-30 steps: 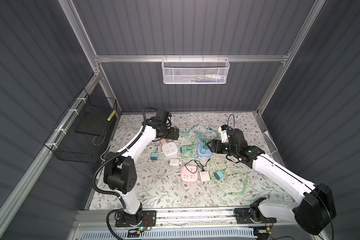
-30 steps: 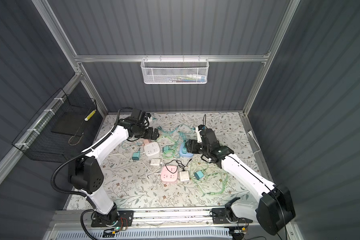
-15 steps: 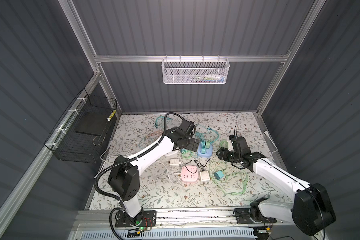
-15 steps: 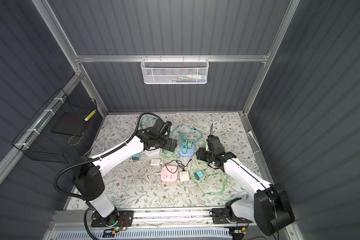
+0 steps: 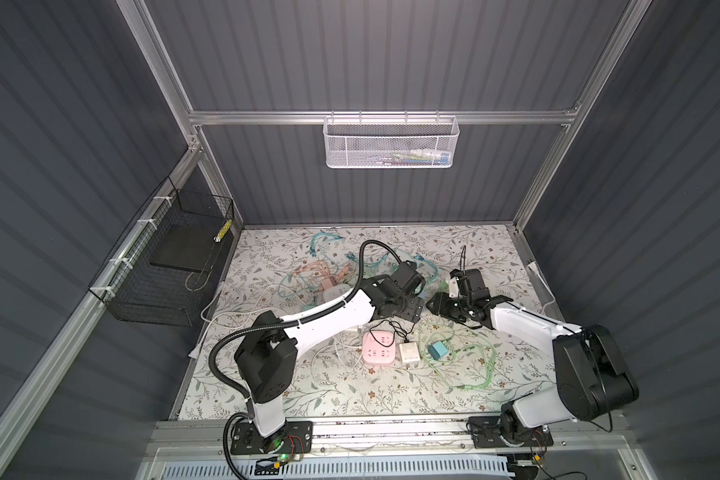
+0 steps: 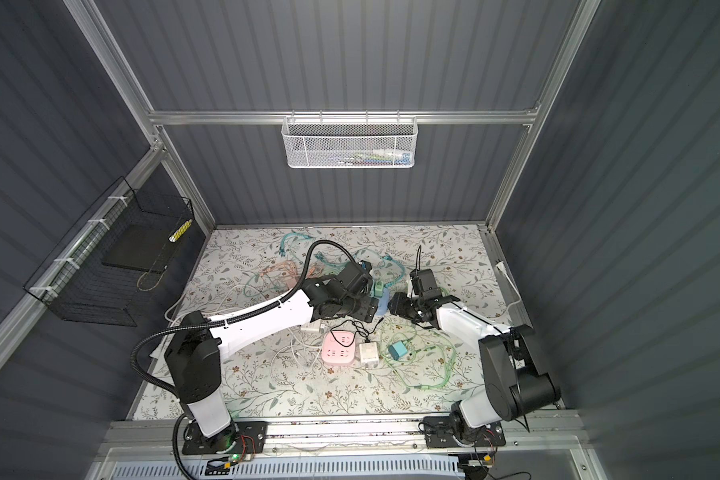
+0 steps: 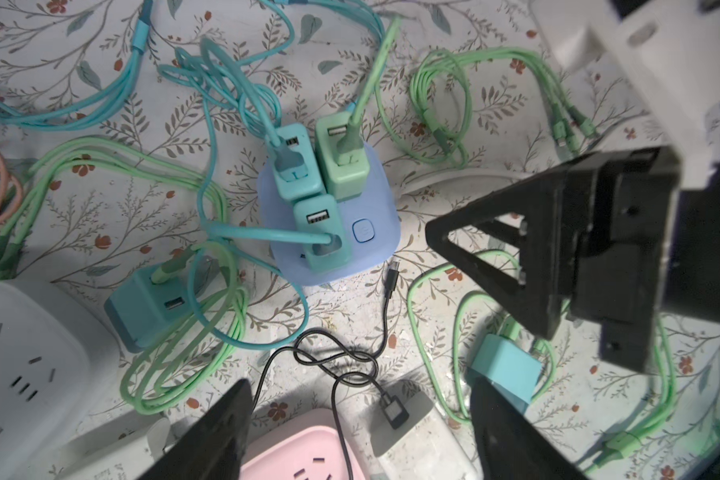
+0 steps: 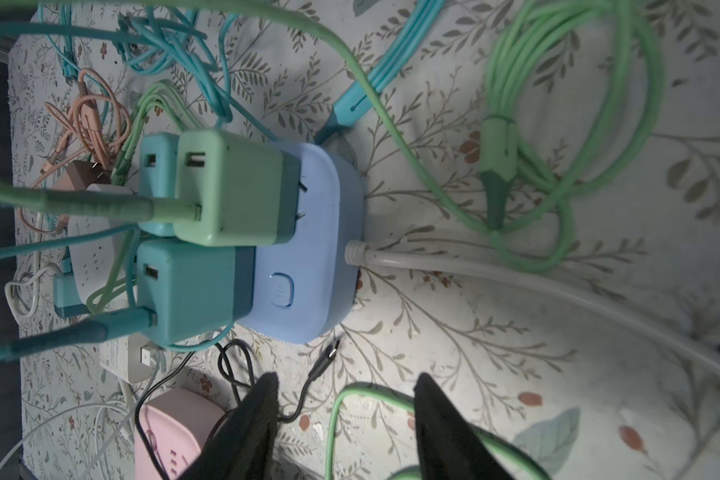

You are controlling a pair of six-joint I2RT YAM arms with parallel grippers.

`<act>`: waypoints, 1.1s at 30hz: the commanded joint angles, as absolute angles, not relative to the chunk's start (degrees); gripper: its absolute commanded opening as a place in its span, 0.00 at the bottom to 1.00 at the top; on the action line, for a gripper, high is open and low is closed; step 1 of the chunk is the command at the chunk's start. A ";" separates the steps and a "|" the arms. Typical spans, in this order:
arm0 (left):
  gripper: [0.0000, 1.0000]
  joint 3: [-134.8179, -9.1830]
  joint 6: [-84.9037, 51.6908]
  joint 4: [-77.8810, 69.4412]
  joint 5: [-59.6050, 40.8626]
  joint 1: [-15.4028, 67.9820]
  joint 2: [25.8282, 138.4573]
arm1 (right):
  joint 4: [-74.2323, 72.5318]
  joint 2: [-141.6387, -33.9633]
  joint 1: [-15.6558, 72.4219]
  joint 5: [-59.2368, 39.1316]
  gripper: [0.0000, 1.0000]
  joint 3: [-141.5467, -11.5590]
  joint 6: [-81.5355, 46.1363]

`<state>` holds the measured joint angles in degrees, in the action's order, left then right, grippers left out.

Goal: Pull the plug off the socket
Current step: 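Move the left gripper over a teal charger while the right grips the blue hub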

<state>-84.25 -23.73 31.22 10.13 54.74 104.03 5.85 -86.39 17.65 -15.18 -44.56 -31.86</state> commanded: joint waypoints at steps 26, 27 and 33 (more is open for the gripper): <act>0.59 -98.24 -24.85 32.58 19.25 53.34 122.42 | 1.36 -95.53 14.15 -22.56 0.52 -49.83 -29.76; 0.58 -98.35 -24.87 32.40 18.74 52.96 122.77 | 1.42 -95.62 14.06 -22.58 0.52 -49.83 -29.71; 0.52 -100.78 -21.94 31.33 16.69 52.56 125.22 | 1.87 -95.97 13.45 -22.72 0.52 -49.92 -29.39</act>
<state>-97.69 -24.36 31.29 17.96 53.01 123.07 1.50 -95.09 13.85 -22.13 -48.77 -30.44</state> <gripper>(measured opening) 0.522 0.521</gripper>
